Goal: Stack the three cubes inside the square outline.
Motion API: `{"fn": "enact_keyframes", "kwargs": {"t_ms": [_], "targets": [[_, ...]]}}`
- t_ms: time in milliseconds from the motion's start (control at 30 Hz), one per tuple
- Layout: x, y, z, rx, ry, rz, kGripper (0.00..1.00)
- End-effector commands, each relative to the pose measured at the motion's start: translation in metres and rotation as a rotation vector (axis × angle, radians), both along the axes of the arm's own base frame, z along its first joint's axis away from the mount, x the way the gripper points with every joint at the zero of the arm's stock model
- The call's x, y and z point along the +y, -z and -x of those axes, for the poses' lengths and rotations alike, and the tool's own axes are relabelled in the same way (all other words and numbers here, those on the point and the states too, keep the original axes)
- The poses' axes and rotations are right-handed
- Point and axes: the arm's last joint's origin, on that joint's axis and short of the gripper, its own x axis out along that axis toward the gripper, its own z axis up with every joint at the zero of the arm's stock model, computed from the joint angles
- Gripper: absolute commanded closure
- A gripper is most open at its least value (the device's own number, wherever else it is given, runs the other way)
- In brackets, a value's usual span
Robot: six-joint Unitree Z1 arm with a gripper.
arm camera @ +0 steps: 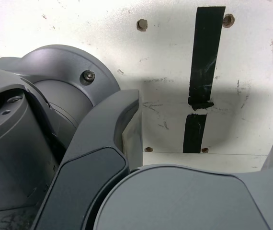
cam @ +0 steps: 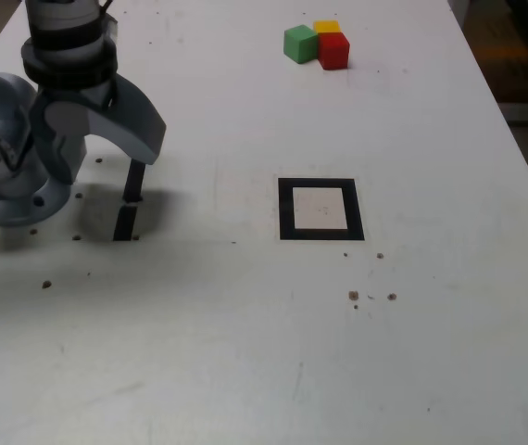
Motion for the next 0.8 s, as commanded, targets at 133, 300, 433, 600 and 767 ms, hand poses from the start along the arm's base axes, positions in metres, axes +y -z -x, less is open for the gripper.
{"fn": "enact_keyframes", "kwargs": {"t_ms": [133, 300, 433, 600, 767], "targets": [[-0.0001, -0.0004, 0.0023, 0.003, 0.003, -0.002, 0.01], [0.0000, -0.0003, 0.0029, 0.005, 0.003, -0.004, 0.01], [0.0000, -0.0002, 0.0030, 0.006, 0.003, -0.003, 0.01], [-0.0002, -0.0005, 0.0029, 0.004, 0.007, 0.000, 0.01], [-0.0003, -0.0036, 0.0026, -0.020, 0.015, 0.006, 0.01]]}}
